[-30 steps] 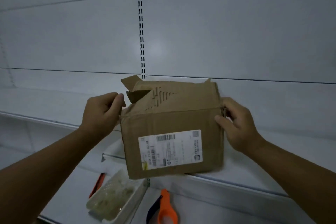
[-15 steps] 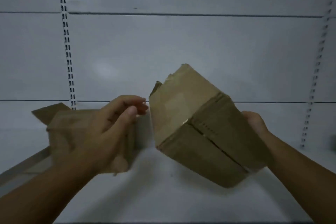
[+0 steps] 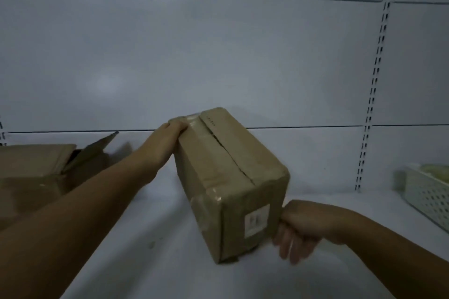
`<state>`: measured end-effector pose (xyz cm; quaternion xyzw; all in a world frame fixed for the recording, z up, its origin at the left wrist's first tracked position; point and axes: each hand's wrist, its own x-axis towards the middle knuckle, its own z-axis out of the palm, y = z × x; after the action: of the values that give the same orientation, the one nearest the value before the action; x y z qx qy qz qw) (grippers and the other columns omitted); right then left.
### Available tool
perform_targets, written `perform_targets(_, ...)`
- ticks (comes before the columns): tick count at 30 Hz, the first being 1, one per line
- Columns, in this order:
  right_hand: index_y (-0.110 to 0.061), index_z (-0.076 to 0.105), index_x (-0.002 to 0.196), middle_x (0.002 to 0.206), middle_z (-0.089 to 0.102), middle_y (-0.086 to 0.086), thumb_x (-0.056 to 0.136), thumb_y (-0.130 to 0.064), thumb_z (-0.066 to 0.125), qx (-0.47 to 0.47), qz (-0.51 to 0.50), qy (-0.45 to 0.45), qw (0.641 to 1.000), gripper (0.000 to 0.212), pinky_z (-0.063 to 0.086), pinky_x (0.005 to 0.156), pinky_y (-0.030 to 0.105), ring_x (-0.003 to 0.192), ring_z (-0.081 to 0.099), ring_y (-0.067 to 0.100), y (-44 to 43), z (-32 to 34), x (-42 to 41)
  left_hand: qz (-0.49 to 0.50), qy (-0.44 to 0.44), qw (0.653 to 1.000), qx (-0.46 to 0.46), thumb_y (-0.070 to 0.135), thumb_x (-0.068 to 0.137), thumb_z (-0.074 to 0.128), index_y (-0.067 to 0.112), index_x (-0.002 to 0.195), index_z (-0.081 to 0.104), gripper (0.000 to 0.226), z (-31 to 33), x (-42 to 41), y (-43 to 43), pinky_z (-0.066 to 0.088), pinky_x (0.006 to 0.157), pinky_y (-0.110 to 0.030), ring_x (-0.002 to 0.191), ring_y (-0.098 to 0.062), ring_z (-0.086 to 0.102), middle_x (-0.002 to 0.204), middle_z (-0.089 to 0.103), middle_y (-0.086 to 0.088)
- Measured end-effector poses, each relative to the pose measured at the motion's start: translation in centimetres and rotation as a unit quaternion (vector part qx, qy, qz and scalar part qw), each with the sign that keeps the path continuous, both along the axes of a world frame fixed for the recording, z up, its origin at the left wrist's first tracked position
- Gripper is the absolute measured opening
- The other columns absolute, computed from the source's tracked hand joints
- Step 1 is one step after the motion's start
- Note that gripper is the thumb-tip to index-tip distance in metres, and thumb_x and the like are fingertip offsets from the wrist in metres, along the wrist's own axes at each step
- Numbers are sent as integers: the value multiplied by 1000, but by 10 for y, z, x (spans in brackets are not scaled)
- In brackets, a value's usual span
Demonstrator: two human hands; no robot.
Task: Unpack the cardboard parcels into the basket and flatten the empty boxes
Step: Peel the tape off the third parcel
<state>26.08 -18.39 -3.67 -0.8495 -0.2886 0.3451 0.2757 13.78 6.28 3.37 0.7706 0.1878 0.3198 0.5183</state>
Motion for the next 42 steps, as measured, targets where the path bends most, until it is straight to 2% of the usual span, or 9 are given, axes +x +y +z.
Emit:
perform_targets(3, -8, 68, 85, 80, 72, 6, 92, -35, 47, 74, -34, -281, 956, 35, 57, 71, 33, 72, 69, 22, -9, 5, 24, 6, 120, 992, -35, 50, 87, 45, 27, 103, 61, 32, -30, 22, 2, 42, 81, -37, 95, -19, 58, 104, 61, -3)
perform_targets(5, -14, 66, 92, 90, 69, 0, 93, -38, 47, 227, -60, -349, 907, 30, 54, 81, 38, 84, 65, 17, -8, 9, 34, -6, 115, 989, -92, 45, 89, 45, 20, 116, 58, 39, -48, 35, -4, 45, 84, -38, 98, -22, 56, 108, 60, -6)
perform_targets(9, -32, 60, 110, 117, 60, -16, 93, -34, 45, 425, 51, -266, 864, 23, 42, 93, 16, 110, 53, -1, 11, 18, 35, 10, -1, 980, -198, 36, 91, 46, 16, 105, 63, 30, -55, 55, -25, 45, 76, -35, 91, -24, 55, 101, 61, -9)
perform_targets(14, -11, 71, 90, 116, 66, -1, 85, -11, 50, 510, 124, -80, 848, 22, 42, 87, 10, 112, 56, 4, 31, 6, 45, 33, -96, 963, -252, 32, 93, 46, 17, 90, 62, 22, -63, 68, -42, 45, 62, -28, 77, -16, 56, 87, 61, -3)
perform_targets(19, -14, 72, 90, 118, 67, -2, 78, -14, 44, 536, 140, -34, 832, 31, 40, 99, 18, 120, 53, 9, 33, -2, 68, 147, -182, 969, -85, 16, 93, 45, 13, 110, 55, 20, -73, 75, -38, 42, 57, -4, 79, -1, 51, 93, 54, 8)
perform_targets(26, -10, 75, 91, 126, 62, 6, 77, -14, 40, 560, 114, 78, 817, 37, 37, 101, 31, 124, 52, 16, 23, -8, 85, 72, -205, 949, 228, 9, 89, 56, 21, 98, 66, 18, -71, 46, -50, 36, 98, -11, 118, 2, 48, 116, 62, 8)
perform_targets(32, -9, 73, 95, 126, 62, 6, 78, -19, 45, 558, 105, 71, 820, 34, 32, 106, 38, 124, 52, 15, 17, -10, 84, -204, -97, 919, 323, 2, 64, 70, 27, 112, 67, 55, -52, 18, -73, 34, 108, -47, 124, -11, 50, 121, 64, 9)
perform_targets(36, -14, 74, 93, 125, 63, 2, 85, -17, 39, 559, 98, 54, 822, 37, 37, 101, 32, 121, 53, 13, 15, -9, 74, -255, -45, 910, 324, 35, 63, 77, 37, 128, 52, 70, -49, 16, -71, 28, 111, -31, 134, -12, 38, 135, 52, 16)
perform_targets(42, -21, 68, 91, 114, 65, -3, 89, -12, 50, 561, 8, -112, 820, 20, 49, 82, 15, 103, 62, 3, 8, -7, 51, -322, -121, 912, 226, 32, 68, 77, 32, 98, 73, 30, -47, 10, -73, 27, 112, -39, 117, -19, 58, 108, 71, 8)
